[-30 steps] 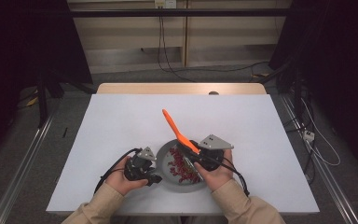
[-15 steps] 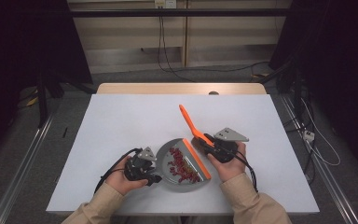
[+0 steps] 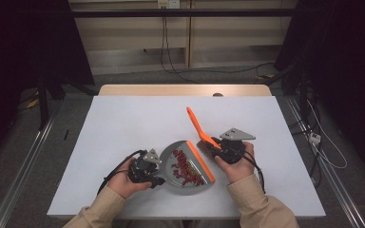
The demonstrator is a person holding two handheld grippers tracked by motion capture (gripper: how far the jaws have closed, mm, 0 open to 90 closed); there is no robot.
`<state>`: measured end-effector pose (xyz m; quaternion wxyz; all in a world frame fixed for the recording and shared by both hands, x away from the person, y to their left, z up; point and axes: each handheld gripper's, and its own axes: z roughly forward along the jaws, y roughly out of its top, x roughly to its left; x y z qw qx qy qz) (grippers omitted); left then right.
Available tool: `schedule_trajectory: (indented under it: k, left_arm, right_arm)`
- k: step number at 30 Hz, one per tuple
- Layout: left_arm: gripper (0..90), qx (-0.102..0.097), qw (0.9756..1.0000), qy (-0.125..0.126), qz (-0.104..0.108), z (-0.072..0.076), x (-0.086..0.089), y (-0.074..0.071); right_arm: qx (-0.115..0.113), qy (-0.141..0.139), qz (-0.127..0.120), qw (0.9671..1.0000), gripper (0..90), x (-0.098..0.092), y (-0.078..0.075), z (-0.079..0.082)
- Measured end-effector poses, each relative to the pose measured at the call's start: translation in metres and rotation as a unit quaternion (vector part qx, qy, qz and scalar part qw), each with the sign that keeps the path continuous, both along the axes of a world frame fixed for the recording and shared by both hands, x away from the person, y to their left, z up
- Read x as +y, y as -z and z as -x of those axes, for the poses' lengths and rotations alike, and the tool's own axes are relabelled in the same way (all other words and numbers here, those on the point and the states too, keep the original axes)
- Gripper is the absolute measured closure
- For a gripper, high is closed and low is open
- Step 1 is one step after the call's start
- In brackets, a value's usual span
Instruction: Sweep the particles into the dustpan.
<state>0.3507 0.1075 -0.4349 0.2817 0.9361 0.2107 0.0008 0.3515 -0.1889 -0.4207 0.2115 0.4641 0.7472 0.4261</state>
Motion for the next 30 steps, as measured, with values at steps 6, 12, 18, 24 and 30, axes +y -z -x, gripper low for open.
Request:
schedule_trajectory:
  k: [6, 12, 18, 24, 30]
  left_arm:
    - [63.7, -0.005, 0.9998, -0.014, 0.009, 0.003, 0.000, 0.000]
    - [63.9, -0.025, 0.9996, -0.012, 0.003, 0.003, 0.006, -0.003]
    - [64.0, -0.026, 0.9992, -0.027, 0.014, 0.002, 0.012, -0.004]
    - [63.9, -0.034, 0.9968, -0.059, 0.041, 0.001, 0.019, -0.008]
    - [64.0, -0.036, 0.9950, -0.078, 0.050, -0.002, 0.025, -0.011]
  right_arm:
    - [0.022, -0.018, 0.049, 0.9984, 65.6, 0.008, -0.009, -0.004]
    - [0.052, -0.029, 0.078, 0.9951, 70.9, 0.014, -0.004, -0.008]
    - [0.047, -0.014, 0.057, 0.9972, 71.3, 0.010, -0.004, -0.007]
    - [0.032, -0.006, 0.032, 0.9990, 71.3, 0.001, -0.008, -0.006]
    - [0.026, 0.000, 0.014, 0.9996, 71.3, -0.006, -0.011, -0.005]
